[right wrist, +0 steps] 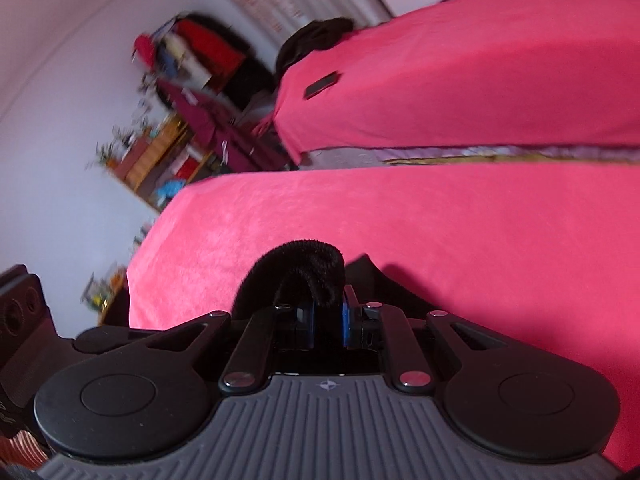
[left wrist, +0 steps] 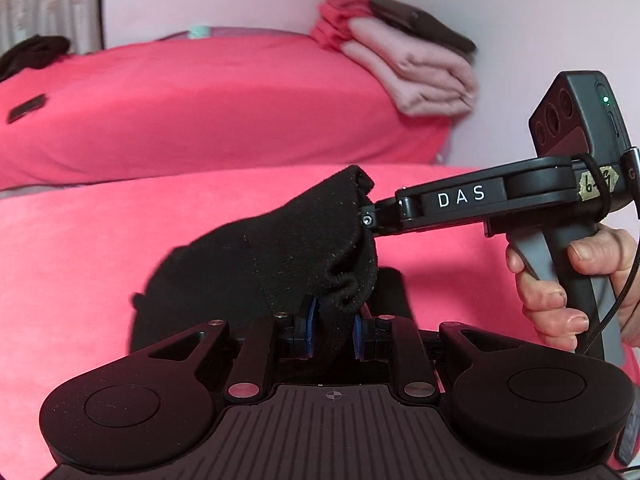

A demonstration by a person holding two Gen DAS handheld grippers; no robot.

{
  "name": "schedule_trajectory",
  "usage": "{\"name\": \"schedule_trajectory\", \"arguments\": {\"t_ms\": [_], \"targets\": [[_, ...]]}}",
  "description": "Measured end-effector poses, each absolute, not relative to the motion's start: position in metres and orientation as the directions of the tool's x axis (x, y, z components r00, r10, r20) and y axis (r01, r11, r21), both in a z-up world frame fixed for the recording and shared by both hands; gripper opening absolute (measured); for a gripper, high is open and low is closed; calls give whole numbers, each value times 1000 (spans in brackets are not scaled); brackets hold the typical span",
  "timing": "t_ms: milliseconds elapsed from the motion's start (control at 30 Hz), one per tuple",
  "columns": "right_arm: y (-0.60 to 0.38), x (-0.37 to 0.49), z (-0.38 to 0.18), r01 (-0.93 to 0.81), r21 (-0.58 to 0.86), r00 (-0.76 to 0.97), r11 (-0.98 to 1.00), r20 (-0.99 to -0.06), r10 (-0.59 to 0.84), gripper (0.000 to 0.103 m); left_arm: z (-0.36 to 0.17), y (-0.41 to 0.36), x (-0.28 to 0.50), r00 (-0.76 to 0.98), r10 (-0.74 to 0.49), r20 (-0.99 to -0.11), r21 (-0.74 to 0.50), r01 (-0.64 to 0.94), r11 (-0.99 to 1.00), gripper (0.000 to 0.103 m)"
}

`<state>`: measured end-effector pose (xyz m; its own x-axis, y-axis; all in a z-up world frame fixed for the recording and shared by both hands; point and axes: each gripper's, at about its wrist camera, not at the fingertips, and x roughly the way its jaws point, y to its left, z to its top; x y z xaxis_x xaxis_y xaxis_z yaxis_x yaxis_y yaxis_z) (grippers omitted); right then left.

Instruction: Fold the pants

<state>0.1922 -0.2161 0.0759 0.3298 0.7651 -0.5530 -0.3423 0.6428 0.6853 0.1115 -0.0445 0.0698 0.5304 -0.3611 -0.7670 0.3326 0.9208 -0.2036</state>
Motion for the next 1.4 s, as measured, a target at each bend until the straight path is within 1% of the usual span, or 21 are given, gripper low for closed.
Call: {"name": "schedule_trajectory", "arguments": {"t_ms": [167, 267, 300, 367, 400, 433, 500, 533, 567, 600, 733, 833, 933, 1000, 1067, 1167, 1200, 1267, 1333, 1367, 1400], "targets": [[-251, 179, 64, -279, 711, 378, 645, -536, 755, 14, 61, -77, 118, 501, -390, -772, -202, 389, 899, 80], [-269, 173, 51, -233, 726, 398, 647, -536, 745, 14, 47, -94, 120, 469, -394, -790, -190, 425, 885, 84], [-273, 170, 43, -214, 725, 397, 655, -547, 736, 15, 39, -98, 121, 447, -390, -805, -187, 433, 882, 85], [-277, 165, 25, -171, 693, 392, 700, -604, 694, 15, 23, -101, 121, 390, -379, -839, -189, 444, 876, 84], [-278, 162, 14, -141, 667, 384, 731, -644, 662, 19, 17, -100, 121, 368, -375, -851, -192, 446, 874, 86], [-280, 159, 4, -109, 649, 376, 753, -674, 636, 19, 13, -98, 118, 348, -381, -856, -201, 456, 867, 93], [-288, 151, -7, -57, 617, 388, 785, -711, 587, 21, 13, -90, 110, 337, -407, -849, -211, 490, 846, 95], [-294, 147, -10, -31, 613, 400, 790, -717, 571, 25, 15, -83, 106, 337, -418, -843, -215, 502, 838, 97], [-302, 144, -10, 3, 614, 420, 790, -718, 556, 37, 16, -74, 105, 330, -429, -841, -227, 504, 833, 97], [-309, 142, -7, 30, 610, 451, 792, -715, 534, 44, 18, -65, 104, 319, -443, -838, -249, 498, 830, 97], [-314, 143, 18, 36, 572, 552, 820, -695, 460, 45, 26, -25, 102, 354, -449, -820, -275, 445, 852, 97], [-281, 142, 43, -73, 526, 588, 847, -664, 463, 45, 29, 3, 108, 395, -434, -810, -281, 389, 878, 98], [-238, 140, 54, -189, 496, 568, 848, -649, 506, 47, 25, 20, 117, 430, -378, -820, -249, 327, 912, 99], [-213, 137, 52, -255, 462, 539, 849, -661, 522, 56, 19, 31, 123, 446, -333, -831, -222, 283, 933, 99], [-198, 130, 47, -287, 377, 540, 880, -695, 474, 61, 13, 43, 128, 460, -292, -839, -196, 245, 949, 99], [-197, 124, 38, -225, 275, 567, 935, -743, 355, 68, 9, 67, 136, 462, -263, -847, -194, 192, 962, 99], [-202, 122, 34, -185, 276, 566, 943, -755, 332, 70, 5, 71, 140, 460, -252, -851, -191, 175, 966, 99], [-216, 122, 25, -115, 332, 544, 936, -768, 339, 73, 0, 79, 147, 463, -238, -854, -187, 154, 970, 99], [-223, 121, 17, -43, 396, 525, 917, -772, 358, 73, -6, 83, 150, 460, -229, -858, -187, 137, 973, 99], [-221, 122, 16, -33, 419, 520, 907, -768, 374, 70, -7, 83, 152, 461, -233, -856, -192, 136, 972, 99], [-218, 122, 16, -31, 436, 524, 899, -759, 386, 61, -8, 82, 154, 463, -233, -855, -192, 133, 972, 99]]}}
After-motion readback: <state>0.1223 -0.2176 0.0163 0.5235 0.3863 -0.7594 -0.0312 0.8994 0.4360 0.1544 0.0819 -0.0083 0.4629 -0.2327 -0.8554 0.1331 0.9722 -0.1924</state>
